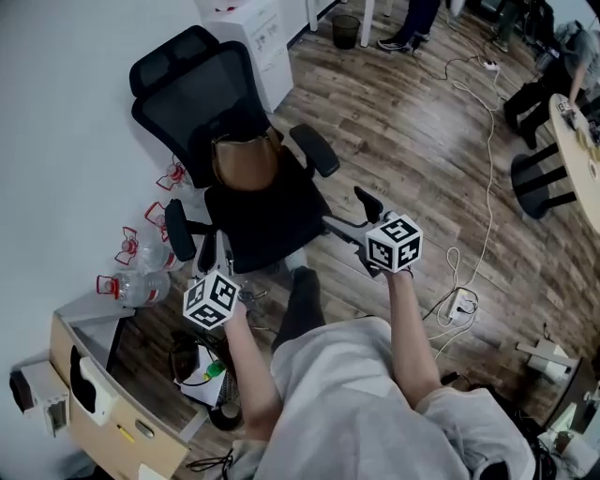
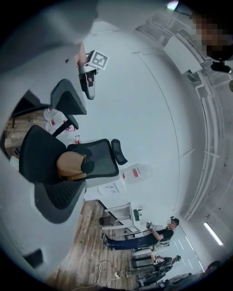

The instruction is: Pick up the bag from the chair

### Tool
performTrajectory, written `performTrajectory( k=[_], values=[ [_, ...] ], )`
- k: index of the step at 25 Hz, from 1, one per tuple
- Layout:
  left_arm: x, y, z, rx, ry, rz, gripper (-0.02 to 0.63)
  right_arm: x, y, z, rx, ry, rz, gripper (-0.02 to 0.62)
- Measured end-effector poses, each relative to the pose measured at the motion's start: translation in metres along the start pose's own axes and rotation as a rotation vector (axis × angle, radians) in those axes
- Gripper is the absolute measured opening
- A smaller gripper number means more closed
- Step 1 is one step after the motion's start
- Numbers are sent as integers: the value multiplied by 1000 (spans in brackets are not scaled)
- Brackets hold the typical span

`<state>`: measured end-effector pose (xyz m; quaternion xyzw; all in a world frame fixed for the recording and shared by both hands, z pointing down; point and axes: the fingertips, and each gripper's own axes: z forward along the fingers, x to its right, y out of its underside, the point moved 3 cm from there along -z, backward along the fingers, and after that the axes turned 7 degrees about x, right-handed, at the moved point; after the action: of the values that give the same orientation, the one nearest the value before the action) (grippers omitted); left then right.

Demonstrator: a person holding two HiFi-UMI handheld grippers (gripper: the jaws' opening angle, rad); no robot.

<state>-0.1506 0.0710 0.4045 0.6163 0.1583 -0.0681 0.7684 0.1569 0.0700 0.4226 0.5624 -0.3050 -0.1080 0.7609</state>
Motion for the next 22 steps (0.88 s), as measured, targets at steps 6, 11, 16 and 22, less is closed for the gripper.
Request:
performTrajectory(
  k=[6, 11, 16, 22],
  values=[
    [-40, -22, 79, -19, 23, -36, 109, 5, -13, 105, -70, -43, -4, 456],
    [-73, -24, 142, -37, 45, -19, 161, 18, -3, 180, -106, -10, 40, 425],
    [-95, 6, 192, -110, 102, -37, 206, 29, 31, 228, -181, 35, 87, 407],
    [-125, 43, 243, -228, 137, -30, 190, 44, 81, 267, -341, 22, 28, 407]
  ],
)
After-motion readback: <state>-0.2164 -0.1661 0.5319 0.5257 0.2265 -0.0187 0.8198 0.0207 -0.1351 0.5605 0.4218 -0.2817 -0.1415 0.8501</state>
